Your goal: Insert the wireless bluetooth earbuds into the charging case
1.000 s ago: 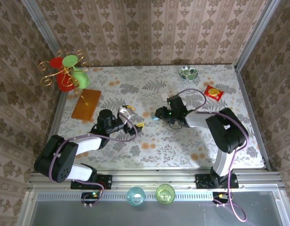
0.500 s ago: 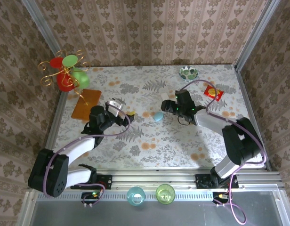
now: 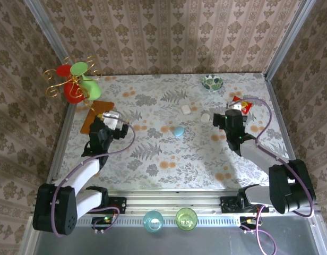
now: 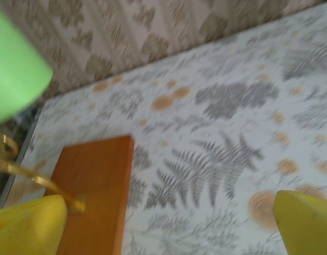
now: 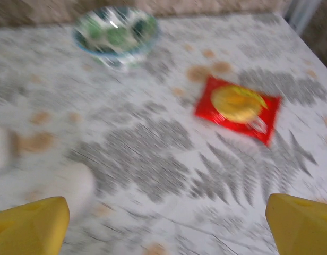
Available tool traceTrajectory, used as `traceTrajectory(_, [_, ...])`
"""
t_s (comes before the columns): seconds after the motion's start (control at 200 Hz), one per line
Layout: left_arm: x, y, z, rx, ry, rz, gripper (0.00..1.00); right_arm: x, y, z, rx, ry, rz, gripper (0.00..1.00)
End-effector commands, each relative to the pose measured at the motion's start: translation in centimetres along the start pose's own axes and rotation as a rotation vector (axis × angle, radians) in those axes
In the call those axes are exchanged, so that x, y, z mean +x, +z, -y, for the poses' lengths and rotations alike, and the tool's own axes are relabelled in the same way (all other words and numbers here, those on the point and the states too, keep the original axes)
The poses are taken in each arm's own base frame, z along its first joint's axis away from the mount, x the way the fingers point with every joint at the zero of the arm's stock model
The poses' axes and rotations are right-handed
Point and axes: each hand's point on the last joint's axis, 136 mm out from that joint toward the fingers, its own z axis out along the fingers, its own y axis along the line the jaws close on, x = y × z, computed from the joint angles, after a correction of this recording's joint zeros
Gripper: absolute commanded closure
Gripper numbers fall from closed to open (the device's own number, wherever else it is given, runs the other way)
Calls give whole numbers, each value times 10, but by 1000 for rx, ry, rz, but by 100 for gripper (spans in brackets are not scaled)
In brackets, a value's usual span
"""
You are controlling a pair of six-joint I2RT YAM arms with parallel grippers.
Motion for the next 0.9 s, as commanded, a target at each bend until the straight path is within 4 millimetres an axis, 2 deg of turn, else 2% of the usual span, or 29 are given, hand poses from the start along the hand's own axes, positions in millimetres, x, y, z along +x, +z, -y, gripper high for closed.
traceTrajectory(0.0, [15,7,-15,-58,-50,11,0,-11,8,12,16,11,94,3])
traceTrajectory(0.125, [27,19,-26,-58,-143,53,0,-3,16,10,-14,-23,123,1])
traceTrajectory(0.305, [32,32,-31,-76,-118,50,0,-12,18,0,-113,-53,152,0])
traceTrajectory(0.32, [35,34,-32,-78,-121,49,0,-5,23,0,-118,-59,137,0])
traceTrajectory(0.38, [43,40,-38,-95,-149,51,0,-3,26,-1,-130,-56,170,0])
traceTrajectory(0.48, [53,46,-47,-113,-191,38,0,12,35,0,-140,-39,174,0])
traceTrajectory(0.615, [61,54,-59,-165,-227,-42,0,13,38,6,-138,-10,167,0])
traceTrajectory(0.75, [58,54,-59,-170,-214,-30,0,13,38,6,-139,-10,164,0])
traceTrajectory(0.895, [56,57,-51,-132,-187,-37,0,12,38,6,-139,-10,164,0])
